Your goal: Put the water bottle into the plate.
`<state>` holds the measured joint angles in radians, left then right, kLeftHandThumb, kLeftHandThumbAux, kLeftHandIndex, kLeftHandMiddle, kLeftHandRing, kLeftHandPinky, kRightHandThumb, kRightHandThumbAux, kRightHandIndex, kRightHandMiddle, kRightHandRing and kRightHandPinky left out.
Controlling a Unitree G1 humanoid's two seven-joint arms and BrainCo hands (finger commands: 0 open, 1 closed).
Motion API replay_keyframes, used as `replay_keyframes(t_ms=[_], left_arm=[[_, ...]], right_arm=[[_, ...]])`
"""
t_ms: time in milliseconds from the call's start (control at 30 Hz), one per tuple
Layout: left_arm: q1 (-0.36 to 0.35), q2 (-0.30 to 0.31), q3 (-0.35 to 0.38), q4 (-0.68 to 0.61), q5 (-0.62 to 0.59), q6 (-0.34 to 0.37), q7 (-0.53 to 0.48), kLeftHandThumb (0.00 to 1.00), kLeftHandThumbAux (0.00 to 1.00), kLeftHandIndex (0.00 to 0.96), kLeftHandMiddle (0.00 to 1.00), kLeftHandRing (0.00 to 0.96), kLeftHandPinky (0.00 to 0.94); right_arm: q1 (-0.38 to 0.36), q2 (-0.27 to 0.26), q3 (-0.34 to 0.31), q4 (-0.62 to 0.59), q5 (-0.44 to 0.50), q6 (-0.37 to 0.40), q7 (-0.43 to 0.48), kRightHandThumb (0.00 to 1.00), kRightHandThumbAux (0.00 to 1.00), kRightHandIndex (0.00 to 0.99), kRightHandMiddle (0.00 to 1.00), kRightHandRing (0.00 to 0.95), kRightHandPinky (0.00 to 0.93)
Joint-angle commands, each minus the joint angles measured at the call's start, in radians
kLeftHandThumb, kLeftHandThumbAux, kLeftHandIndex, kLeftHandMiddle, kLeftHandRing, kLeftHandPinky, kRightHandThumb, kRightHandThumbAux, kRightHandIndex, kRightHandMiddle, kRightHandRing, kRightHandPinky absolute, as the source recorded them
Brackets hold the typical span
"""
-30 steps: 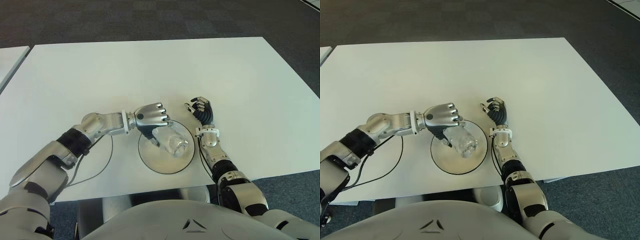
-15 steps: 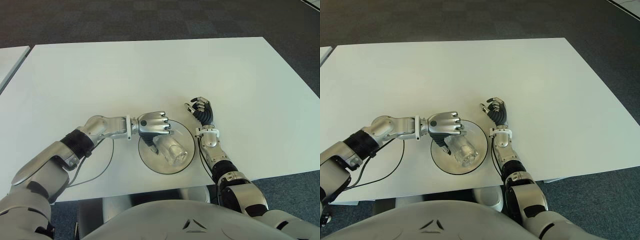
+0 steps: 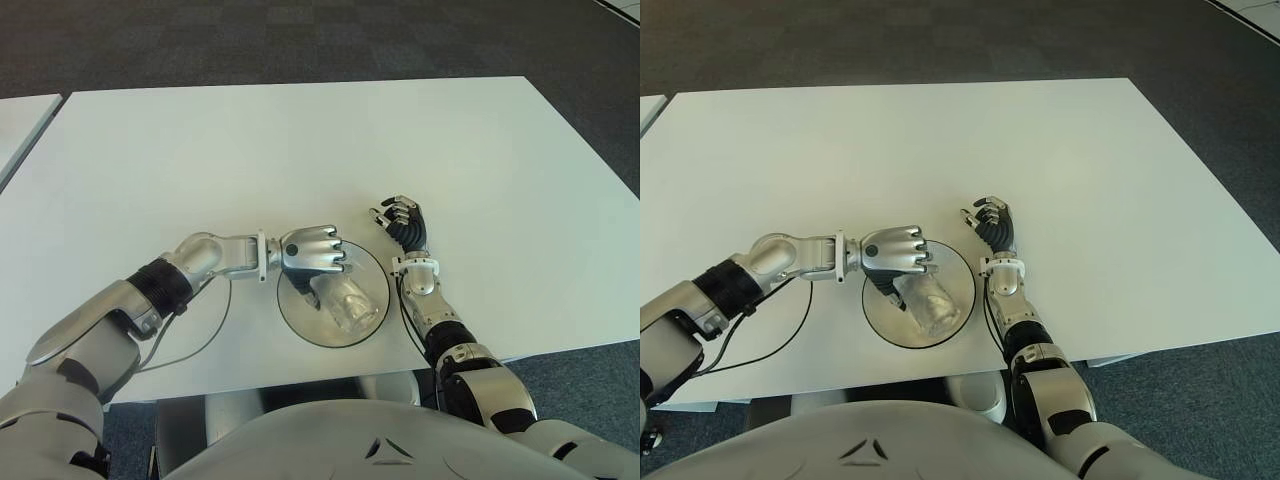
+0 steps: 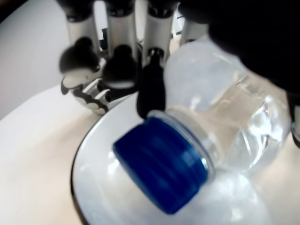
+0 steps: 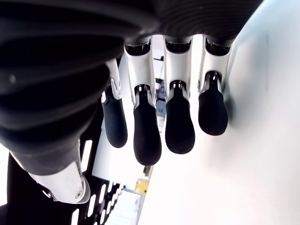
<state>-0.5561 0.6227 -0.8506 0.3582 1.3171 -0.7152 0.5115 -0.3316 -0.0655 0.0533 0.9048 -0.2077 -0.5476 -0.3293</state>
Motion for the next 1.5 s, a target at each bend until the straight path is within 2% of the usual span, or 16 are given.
replay_keyframes(t_ms=[33, 100, 133, 200, 233, 267, 300, 367, 400, 533, 800, 1000, 1233, 1367, 1500], left_arm=[[0.031, -0.014, -0.056, 0.064, 0.064, 0.012, 0.101, 0.842, 0.664, 0.422, 0.590, 0.744, 0.716], [0.020, -0.012, -0.063, 0.065, 0.074, 0.018, 0.123, 0.846, 0.662, 0.421, 0.562, 0.692, 0.665], [0.012, -0.009, -0.066, 0.062, 0.077, 0.019, 0.128, 0.800, 0.676, 0.420, 0.441, 0.518, 0.528], [-0.005, -0.002, -0.068, 0.053, 0.078, 0.016, 0.121, 0.748, 0.693, 0.415, 0.251, 0.258, 0.310], [-0.027, 0.008, -0.058, 0.032, 0.063, -0.005, 0.094, 0.740, 0.696, 0.413, 0.211, 0.207, 0.264], [-0.044, 0.015, -0.051, 0.017, 0.051, -0.020, 0.074, 0.673, 0.683, 0.292, 0.135, 0.132, 0.169], [-0.046, 0.020, -0.052, 0.004, 0.059, -0.018, 0.073, 0.627, 0.676, 0.214, 0.086, 0.084, 0.108], [-0.035, 0.023, -0.060, -0.003, 0.090, 0.006, 0.099, 0.548, 0.667, 0.116, 0.044, 0.043, 0.055], [-0.032, 0.024, -0.063, -0.003, 0.098, 0.014, 0.107, 0.514, 0.662, 0.076, 0.028, 0.027, 0.035], [-0.010, 0.031, -0.060, -0.021, 0.120, 0.048, 0.109, 0.427, 0.633, 0.016, 0.005, 0.005, 0.007], [0.008, 0.053, -0.060, -0.056, 0.126, 0.061, 0.093, 0.342, 0.529, 0.000, 0.000, 0.000, 0.000], [0.007, 0.057, -0.059, -0.060, 0.122, 0.060, 0.086, 0.329, 0.483, 0.000, 0.000, 0.000, 0.000], [0.004, 0.064, -0.057, -0.071, 0.118, 0.052, 0.062, 0.321, 0.456, 0.000, 0.000, 0.000, 0.000], [-0.008, 0.070, -0.052, -0.077, 0.104, 0.030, 0.027, 0.348, 0.446, 0.000, 0.000, 0.000, 0.000], [-0.056, 0.068, -0.040, -0.085, 0.064, -0.025, -0.068, 0.412, 0.438, 0.000, 0.000, 0.000, 0.000]], right_arm=[[0.003, 0.000, -0.006, 0.018, 0.002, 0.003, 0.003, 0.705, 0.730, 0.433, 0.675, 0.687, 0.695], [0.002, 0.000, -0.005, 0.020, -0.001, 0.003, -0.001, 0.705, 0.729, 0.433, 0.677, 0.688, 0.699], [0.002, 0.000, -0.005, 0.021, -0.003, 0.003, -0.003, 0.705, 0.729, 0.434, 0.678, 0.690, 0.701], [0.001, 0.000, -0.004, 0.023, -0.005, 0.005, -0.006, 0.705, 0.729, 0.434, 0.681, 0.693, 0.704], [0.000, 0.000, -0.004, 0.024, -0.005, 0.004, -0.006, 0.705, 0.729, 0.434, 0.681, 0.694, 0.705], [-0.001, 0.000, -0.004, 0.025, -0.006, 0.004, -0.007, 0.705, 0.729, 0.434, 0.681, 0.694, 0.704], [-0.001, 0.000, -0.003, 0.025, -0.006, 0.002, -0.007, 0.706, 0.729, 0.434, 0.682, 0.694, 0.704], [-0.001, 0.000, -0.003, 0.025, -0.006, 0.000, -0.006, 0.705, 0.729, 0.434, 0.680, 0.693, 0.700], [-0.001, 0.000, -0.003, 0.025, -0.006, 0.000, -0.005, 0.705, 0.729, 0.434, 0.679, 0.692, 0.698], [0.003, 0.002, -0.002, 0.014, -0.008, -0.004, -0.011, 0.705, 0.729, 0.433, 0.681, 0.694, 0.702], [0.007, 0.004, 0.003, 0.004, -0.021, 0.011, -0.037, 0.706, 0.729, 0.432, 0.685, 0.701, 0.689], [0.011, 0.006, 0.004, -0.011, -0.022, 0.019, -0.037, 0.706, 0.729, 0.432, 0.680, 0.696, 0.655], [0.015, 0.007, 0.004, -0.018, -0.020, 0.028, -0.028, 0.707, 0.729, 0.432, 0.687, 0.697, 0.688], [0.015, 0.007, 0.003, -0.017, -0.016, 0.027, -0.022, 0.707, 0.729, 0.433, 0.689, 0.698, 0.697], [0.014, 0.007, 0.000, -0.011, -0.008, 0.022, -0.010, 0.706, 0.729, 0.433, 0.687, 0.696, 0.703]])
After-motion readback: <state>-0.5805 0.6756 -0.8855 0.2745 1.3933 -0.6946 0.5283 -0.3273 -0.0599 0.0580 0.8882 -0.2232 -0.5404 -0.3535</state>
